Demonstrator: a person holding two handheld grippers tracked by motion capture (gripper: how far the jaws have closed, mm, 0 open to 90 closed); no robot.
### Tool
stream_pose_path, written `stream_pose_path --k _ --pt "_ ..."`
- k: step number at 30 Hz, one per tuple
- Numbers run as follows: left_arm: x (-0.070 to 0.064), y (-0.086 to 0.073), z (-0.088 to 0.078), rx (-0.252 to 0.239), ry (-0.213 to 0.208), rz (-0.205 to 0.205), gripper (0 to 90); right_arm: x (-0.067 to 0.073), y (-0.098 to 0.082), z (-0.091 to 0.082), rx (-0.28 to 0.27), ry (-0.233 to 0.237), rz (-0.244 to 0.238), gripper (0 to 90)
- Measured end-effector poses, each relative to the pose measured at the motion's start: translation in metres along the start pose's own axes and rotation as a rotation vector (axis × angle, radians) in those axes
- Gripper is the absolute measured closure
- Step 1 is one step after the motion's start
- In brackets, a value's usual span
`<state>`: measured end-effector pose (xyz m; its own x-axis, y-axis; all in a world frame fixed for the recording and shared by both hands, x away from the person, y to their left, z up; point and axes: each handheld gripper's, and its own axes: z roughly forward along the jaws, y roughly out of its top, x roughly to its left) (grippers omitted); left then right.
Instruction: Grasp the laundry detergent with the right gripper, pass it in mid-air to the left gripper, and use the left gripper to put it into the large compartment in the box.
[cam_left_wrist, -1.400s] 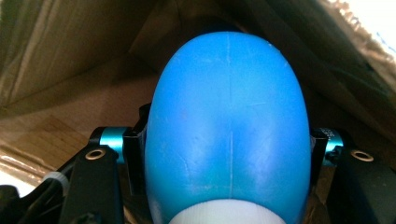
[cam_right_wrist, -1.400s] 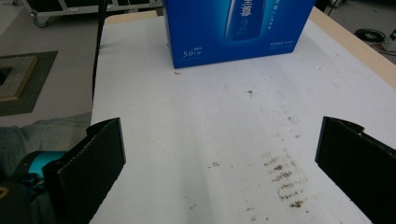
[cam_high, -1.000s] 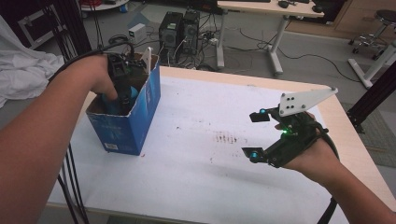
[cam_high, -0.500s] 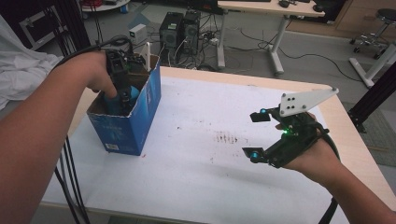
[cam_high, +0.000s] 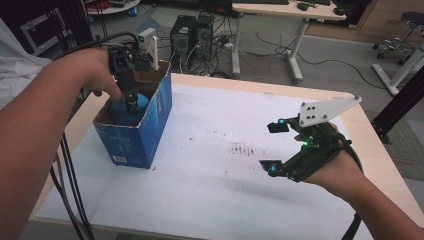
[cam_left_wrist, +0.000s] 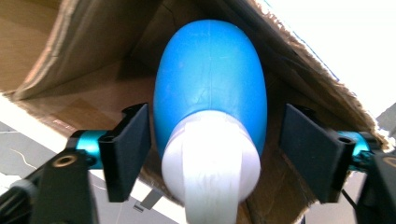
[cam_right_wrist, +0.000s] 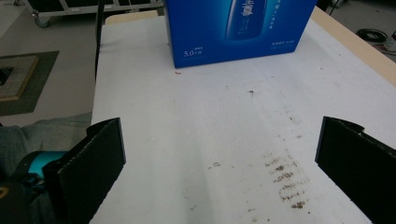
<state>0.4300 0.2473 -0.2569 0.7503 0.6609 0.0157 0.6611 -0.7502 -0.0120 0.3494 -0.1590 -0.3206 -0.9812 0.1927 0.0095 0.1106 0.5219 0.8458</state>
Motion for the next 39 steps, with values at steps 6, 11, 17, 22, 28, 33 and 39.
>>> stream_pose_path --k 6,11,17,22,28,33,39 --pt "0.000 -0.002 -0.010 -0.005 0.020 -0.006 19.1 0.001 0.001 0.000 0.004 0.000 -0.001 0.7" --pt "-0.004 -0.001 -0.021 -0.014 0.026 0.011 16.5 0.000 0.002 -0.001 0.009 -0.001 -0.004 0.7" --pt "-0.012 0.003 -0.036 -0.028 0.033 0.035 13.4 -0.002 0.006 -0.004 0.024 0.001 -0.012 0.7" --pt "-0.020 0.008 -0.045 -0.042 0.016 0.053 11.6 -0.005 0.010 -0.009 0.048 -0.004 -0.015 0.7" --pt "-0.031 0.016 -0.052 -0.051 -0.018 0.079 7.3 -0.012 0.015 -0.016 0.105 -0.004 -0.020 0.7" --pt "-0.042 0.025 -0.055 -0.057 -0.040 0.132 6.3 -0.020 0.020 -0.020 0.190 0.017 -0.019 0.7" --pt "-0.054 0.035 -0.055 -0.049 -0.057 0.212 4.7 -0.030 0.028 -0.028 0.294 0.032 -0.027 0.6"
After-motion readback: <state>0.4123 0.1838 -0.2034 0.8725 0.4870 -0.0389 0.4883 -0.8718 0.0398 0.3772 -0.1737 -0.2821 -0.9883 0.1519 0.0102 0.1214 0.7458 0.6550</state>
